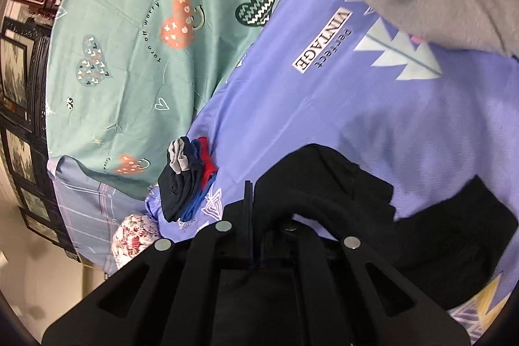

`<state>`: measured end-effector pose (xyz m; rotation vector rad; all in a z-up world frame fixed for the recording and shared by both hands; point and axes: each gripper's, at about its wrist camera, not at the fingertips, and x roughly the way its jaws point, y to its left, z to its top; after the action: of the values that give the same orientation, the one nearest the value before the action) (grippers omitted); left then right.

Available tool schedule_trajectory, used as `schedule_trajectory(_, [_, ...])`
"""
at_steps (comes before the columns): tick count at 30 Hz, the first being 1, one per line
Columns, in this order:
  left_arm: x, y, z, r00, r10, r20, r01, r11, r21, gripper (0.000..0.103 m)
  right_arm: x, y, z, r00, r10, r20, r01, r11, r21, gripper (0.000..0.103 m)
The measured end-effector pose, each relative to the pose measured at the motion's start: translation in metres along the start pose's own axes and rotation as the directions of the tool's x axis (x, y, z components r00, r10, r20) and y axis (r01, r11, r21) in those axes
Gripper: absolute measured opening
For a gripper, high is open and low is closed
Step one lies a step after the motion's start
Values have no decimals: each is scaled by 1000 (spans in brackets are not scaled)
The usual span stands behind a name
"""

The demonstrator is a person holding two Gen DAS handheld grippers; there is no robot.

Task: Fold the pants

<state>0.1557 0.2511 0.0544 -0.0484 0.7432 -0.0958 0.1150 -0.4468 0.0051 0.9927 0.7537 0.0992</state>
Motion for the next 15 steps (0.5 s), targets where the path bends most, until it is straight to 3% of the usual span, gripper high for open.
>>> schedule_trajectory(2, [6,16,7,998,55,10,-54,995,-83,3,16,2,11,1000,-27,-10,28,999,29,3])
schedule_trajectory(6, [51,55,20,996,72,-50,-83,964,-252,3,87,5,46,989,-97,-113,109,988,108,6])
schedule_trajectory(8, [76,54,16,992,51,-118,-80,963,-256,3,139,19,65,973,-155,-170,168,984,62,7])
schedule_trajectory(10, [91,41,9,987,23,-156,-53,980,-193,7,168,26,78,957,-245,-153,253,967,34,7])
schedule_trajectory(11, [97,28,5,984,54,-170,-73,991,-111,14,180,27,84,944,-296,-146,303,952,28,9])
schedule_trajectory(12, [100,20,1,982,66,-179,-78,995,-61,41,189,27,86,933,-325,-157,331,943,19,26])
schedule_trajectory(13, [103,13,-3,980,56,-193,-61,998,-20,70,200,29,88,906,-387,-171,392,920,-8,54])
schedule_trajectory(14, [105,10,-7,978,46,-201,-48,999,-4,77,200,31,88,897,-414,-153,416,909,-22,62])
schedule_trajectory(15, [106,7,-9,977,40,-209,-38,999,15,78,198,33,86,899,-421,-121,420,907,-33,66])
